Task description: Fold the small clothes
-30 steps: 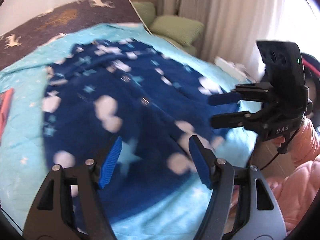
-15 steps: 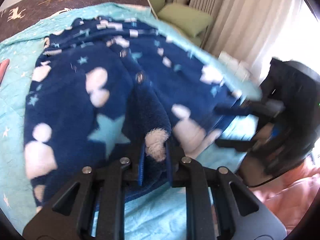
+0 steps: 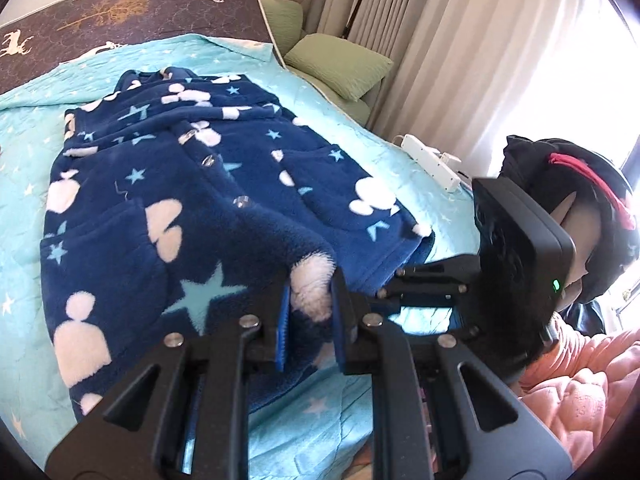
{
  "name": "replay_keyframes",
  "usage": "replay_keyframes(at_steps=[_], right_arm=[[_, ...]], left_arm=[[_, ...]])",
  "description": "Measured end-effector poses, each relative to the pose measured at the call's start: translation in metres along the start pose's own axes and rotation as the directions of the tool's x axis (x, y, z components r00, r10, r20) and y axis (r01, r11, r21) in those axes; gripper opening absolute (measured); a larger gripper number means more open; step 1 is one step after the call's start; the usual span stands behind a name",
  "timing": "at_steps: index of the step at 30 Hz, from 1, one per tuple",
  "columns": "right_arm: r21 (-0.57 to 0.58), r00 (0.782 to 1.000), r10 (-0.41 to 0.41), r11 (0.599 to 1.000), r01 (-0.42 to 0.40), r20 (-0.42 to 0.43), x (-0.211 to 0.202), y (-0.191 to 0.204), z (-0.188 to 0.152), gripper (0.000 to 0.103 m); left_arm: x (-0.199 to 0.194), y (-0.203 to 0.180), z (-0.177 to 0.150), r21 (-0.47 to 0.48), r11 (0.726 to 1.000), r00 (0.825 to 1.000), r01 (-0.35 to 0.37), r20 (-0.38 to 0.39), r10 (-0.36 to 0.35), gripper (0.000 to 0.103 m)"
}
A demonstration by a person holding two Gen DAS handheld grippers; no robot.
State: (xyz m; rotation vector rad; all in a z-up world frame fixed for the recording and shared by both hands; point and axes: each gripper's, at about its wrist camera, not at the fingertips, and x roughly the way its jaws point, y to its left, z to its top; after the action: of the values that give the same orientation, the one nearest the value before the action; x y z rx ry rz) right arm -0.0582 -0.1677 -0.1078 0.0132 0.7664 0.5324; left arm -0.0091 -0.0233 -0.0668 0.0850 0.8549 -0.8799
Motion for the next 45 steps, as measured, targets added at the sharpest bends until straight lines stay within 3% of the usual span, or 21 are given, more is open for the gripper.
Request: replay_keyframes(at_steps=[4, 6, 9, 12, 14, 18, 21, 23, 26, 28, 30, 32, 33, 35, 36, 38, 41, 44, 45], right_arm=[[-0.025, 0.999, 0.013, 1.000, -0.013, -0.032, 0.008, 0.006, -0.001, 0.009], [-0.009, 0.996, 0.037, 0.999, -0.037, -0.076, 0.014, 0.000, -0.006, 0.013], [0.043, 0.992, 0.097, 0.995, -0.094, -0.076, 0.007, -0.010, -0.011, 0.018], [0.035, 0.992, 0.095, 0.995, -0.092, -0.082, -0.013, -0.019, -0.016, 0.025], [0.023, 0.997, 0.046, 0.999, -0.045, -0.065, -0.026, -0.025, -0.019, 0.026], [0.109, 0.998, 0.061, 0.992, -0.061, 0.001, -0.044, -0.047, -0.009, 0.026], [0.155, 0.997, 0.068, 0.985, -0.073, 0.041, -0.041, -0.055, 0.008, 0.027], [0.152, 0.998, 0.044, 0.987, -0.050, 0.044, -0.030, -0.054, 0.025, 0.026], [0.153, 0.995, 0.081, 0.984, -0.088, 0.051, -0.014, -0.054, 0.045, 0.025], [0.166, 0.985, 0.163, 0.971, -0.169, 0.049, 0.002, -0.052, 0.056, 0.021], [0.171, 0.974, 0.224, 0.959, -0.227, 0.038, 0.012, -0.048, 0.057, 0.014], [0.139, 0.973, 0.231, 0.964, -0.226, -0.026, 0.027, -0.039, 0.051, 0.014], [0.097, 0.984, 0.152, 0.985, -0.143, -0.089, 0.038, -0.037, 0.043, 0.014], [-0.044, 0.989, -0.043, 0.998, 0.037, -0.139, 0.051, -0.035, 0.023, 0.010], [-0.059, 0.994, -0.035, 0.998, 0.029, -0.104, 0.046, -0.036, 0.017, 0.012], [-0.004, 0.994, -0.020, 1.000, 0.020, -0.110, 0.034, -0.039, 0.015, 0.017], [0.025, 0.996, -0.005, 1.000, 0.008, -0.087, 0.015, -0.038, 0.016, 0.017], [0.012, 0.996, 0.046, 0.999, -0.045, -0.079, -0.001, -0.028, 0.011, 0.019], [0.018, 0.994, 0.071, 0.997, -0.070, -0.085, -0.003, -0.026, 0.010, 0.025]], left_arm=[[0.008, -0.006, 0.003, 0.038, 0.999, 1.000, 0.007, -0.020, -0.007, 0.020], [0.022, -0.010, -0.002, 0.062, 0.998, 0.998, 0.012, -0.067, -0.008, 0.022], [0.052, -0.014, -0.022, 0.106, 0.994, 0.982, -0.036, -0.182, 0.055, 0.024], [0.054, -0.006, -0.033, 0.071, 0.997, 0.977, -0.023, -0.211, 0.037, 0.028], [0.050, -0.001, -0.036, 0.048, 0.999, 0.978, -0.014, -0.208, 0.024, 0.028], [0.043, 0.003, -0.040, 0.029, 1.000, 0.976, -0.005, -0.217, 0.011, 0.030], [0.024, 0.000, -0.037, 0.008, 0.998, 0.981, 0.057, -0.188, -0.055, 0.033], [0.011, -0.003, -0.032, 0.026, 0.998, 0.987, 0.057, -0.152, -0.053, 0.038], [-0.008, 0.002, -0.028, 0.059, 0.997, 0.997, -0.044, -0.065, 0.048, 0.049], [-0.006, 0.015, -0.031, 0.029, 0.993, 0.991, -0.112, -0.074, 0.114, 0.049], [0.001, 0.039, -0.045, -0.022, 0.978, 0.971, -0.205, -0.133, 0.201, 0.049], [0.011, 0.062, -0.066, -0.026, 0.945, 0.927, -0.325, -0.205, 0.313, 0.049], [0.012, 0.072, -0.076, -0.049, 0.944, 0.927, -0.326, -0.211, 0.309, 0.048], [-0.002, 0.079, -0.083, -0.110, 0.957, 0.956, -0.268, -0.151, 0.250, 0.048], [-0.006, 0.079, -0.083, -0.127, 0.956, 0.959, -0.263, -0.147, 0.244, 0.048], [-0.012, 0.075, -0.080, -0.124, 0.956, 0.959, -0.266, -0.136, 0.250, 0.048], [-0.015, 0.065, -0.074, -0.072, 0.955, 0.950, -0.288, -0.143, 0.276, 0.048], [-0.021, 0.065, -0.072, -0.071, 0.953, 0.949, -0.295, -0.134, 0.284, 0.048], [-0.024, 0.067, -0.072, -0.090, 0.952, 0.952, -0.291, -0.130, 0.279, 0.048]])
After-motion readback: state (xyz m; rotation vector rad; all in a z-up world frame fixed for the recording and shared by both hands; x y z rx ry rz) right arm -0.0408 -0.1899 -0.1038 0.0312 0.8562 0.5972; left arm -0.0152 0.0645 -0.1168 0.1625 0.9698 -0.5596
